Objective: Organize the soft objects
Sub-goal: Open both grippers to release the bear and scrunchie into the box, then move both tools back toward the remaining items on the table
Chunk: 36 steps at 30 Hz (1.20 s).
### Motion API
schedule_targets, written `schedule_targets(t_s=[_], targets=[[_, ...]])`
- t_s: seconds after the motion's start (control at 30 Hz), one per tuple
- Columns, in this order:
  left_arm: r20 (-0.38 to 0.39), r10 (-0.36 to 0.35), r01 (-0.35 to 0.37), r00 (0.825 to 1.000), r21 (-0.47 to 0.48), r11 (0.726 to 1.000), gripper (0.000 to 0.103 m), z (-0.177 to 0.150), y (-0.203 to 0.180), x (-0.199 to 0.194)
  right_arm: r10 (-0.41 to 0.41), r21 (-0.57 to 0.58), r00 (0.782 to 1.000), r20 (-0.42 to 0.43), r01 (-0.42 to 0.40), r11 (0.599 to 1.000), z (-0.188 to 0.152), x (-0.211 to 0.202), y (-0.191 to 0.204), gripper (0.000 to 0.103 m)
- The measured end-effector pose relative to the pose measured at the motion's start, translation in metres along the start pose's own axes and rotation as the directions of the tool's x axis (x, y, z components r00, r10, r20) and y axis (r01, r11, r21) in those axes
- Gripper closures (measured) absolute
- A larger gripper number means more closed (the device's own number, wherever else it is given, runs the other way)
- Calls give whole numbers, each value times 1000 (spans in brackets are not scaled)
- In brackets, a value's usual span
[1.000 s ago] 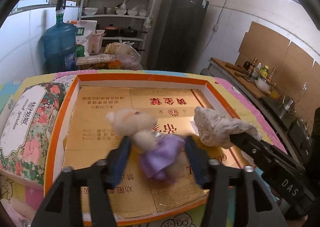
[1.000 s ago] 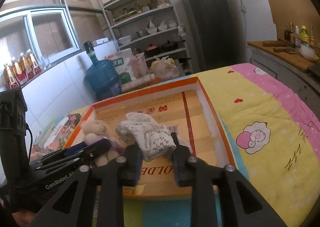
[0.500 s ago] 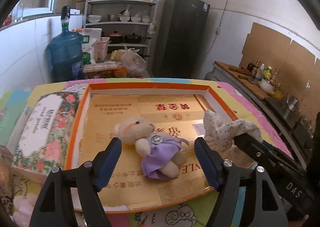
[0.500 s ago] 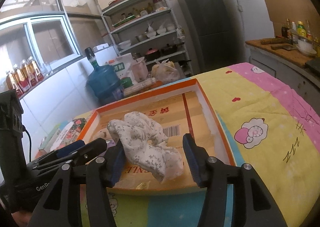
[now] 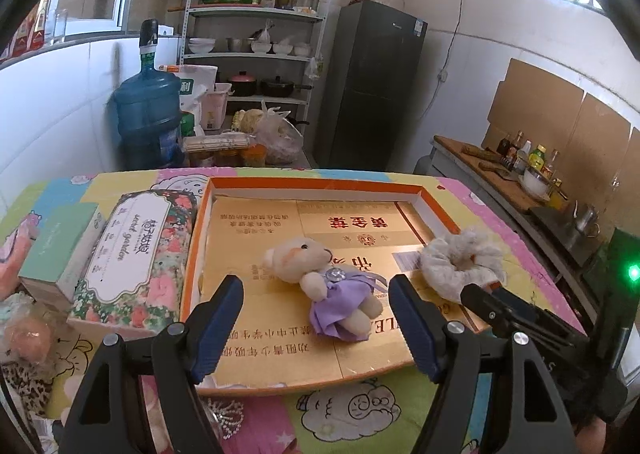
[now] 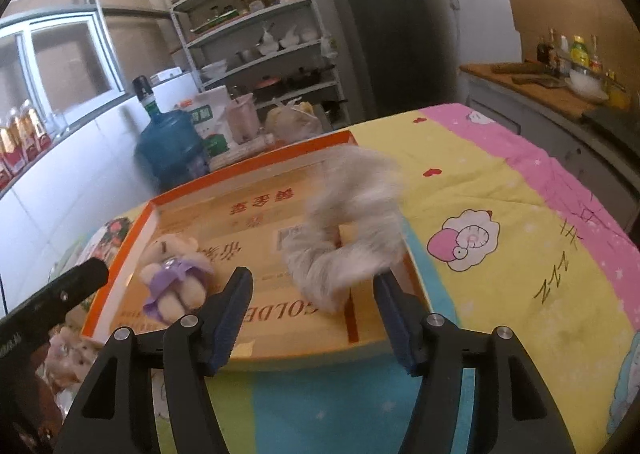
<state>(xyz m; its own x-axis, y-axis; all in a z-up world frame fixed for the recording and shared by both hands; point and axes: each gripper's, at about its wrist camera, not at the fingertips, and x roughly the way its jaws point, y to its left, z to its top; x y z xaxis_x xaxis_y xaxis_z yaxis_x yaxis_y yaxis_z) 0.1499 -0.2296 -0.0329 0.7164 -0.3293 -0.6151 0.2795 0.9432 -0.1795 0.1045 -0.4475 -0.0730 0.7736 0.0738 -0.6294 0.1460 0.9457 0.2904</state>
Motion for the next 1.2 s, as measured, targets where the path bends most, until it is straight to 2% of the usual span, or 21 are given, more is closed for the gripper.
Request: schedule_targets(t_s=[0.37,0.7,1.2], targets=[[49,4,-4,999,-1,1000,28,-7,12,-33,31,3,999,36,-31,1000,-12,-29,20,38],[90,21,-19,996,-16,1000,28,-13,32,-67,43,-49,996,74,-40,998,-18,-55,58,38],[160,111,-112,981,-3,994,28,-31,69,-118,61,-119,992,115,-47,992,-36,-83,116,37]])
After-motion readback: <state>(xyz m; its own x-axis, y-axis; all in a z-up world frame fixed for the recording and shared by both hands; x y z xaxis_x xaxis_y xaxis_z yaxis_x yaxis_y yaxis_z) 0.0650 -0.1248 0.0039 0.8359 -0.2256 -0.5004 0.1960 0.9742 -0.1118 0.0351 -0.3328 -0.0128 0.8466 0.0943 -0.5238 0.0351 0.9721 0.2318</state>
